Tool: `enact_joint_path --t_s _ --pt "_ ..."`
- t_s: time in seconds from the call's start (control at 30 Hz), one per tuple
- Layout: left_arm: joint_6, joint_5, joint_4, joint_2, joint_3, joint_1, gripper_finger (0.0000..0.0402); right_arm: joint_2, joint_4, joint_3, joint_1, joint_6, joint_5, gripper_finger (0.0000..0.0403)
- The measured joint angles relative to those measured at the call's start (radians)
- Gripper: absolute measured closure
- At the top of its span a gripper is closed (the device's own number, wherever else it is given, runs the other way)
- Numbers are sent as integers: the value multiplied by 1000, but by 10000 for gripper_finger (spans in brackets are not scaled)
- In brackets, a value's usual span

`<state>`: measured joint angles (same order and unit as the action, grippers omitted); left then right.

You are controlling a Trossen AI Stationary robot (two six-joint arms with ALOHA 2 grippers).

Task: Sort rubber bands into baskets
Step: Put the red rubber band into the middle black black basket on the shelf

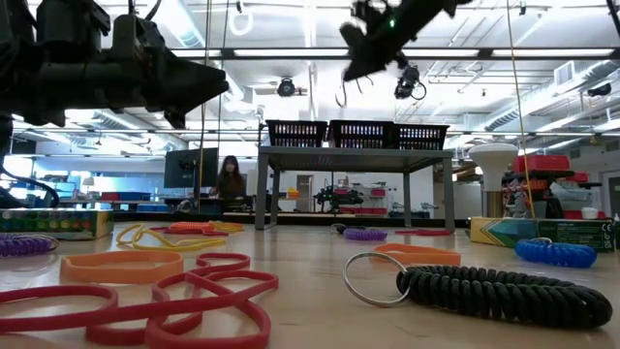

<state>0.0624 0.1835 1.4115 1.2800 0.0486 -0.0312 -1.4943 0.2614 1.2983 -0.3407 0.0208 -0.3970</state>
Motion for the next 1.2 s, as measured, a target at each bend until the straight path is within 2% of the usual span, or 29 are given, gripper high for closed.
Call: enact_joint_path --t_s 0.2,0.63,0.83,1.1,1.2 --pt "0 1 -5 1 0 0 277 -76 1 -24 -92 -42 95 401" --pt "-20 0 10 1 0 0 277 -181 -40 -24 -151 -100 113 388" --pt "-50 7 22 2 0 0 277 -202 -43 -24 -151 -104 111 344" --pt "-14 7 21 2 1 0 277 -178 -42 6 -112 -104 55 245" --pt "-27 7 25 2 1 -1 277 -148 -10 39 -95 -94 53 222"
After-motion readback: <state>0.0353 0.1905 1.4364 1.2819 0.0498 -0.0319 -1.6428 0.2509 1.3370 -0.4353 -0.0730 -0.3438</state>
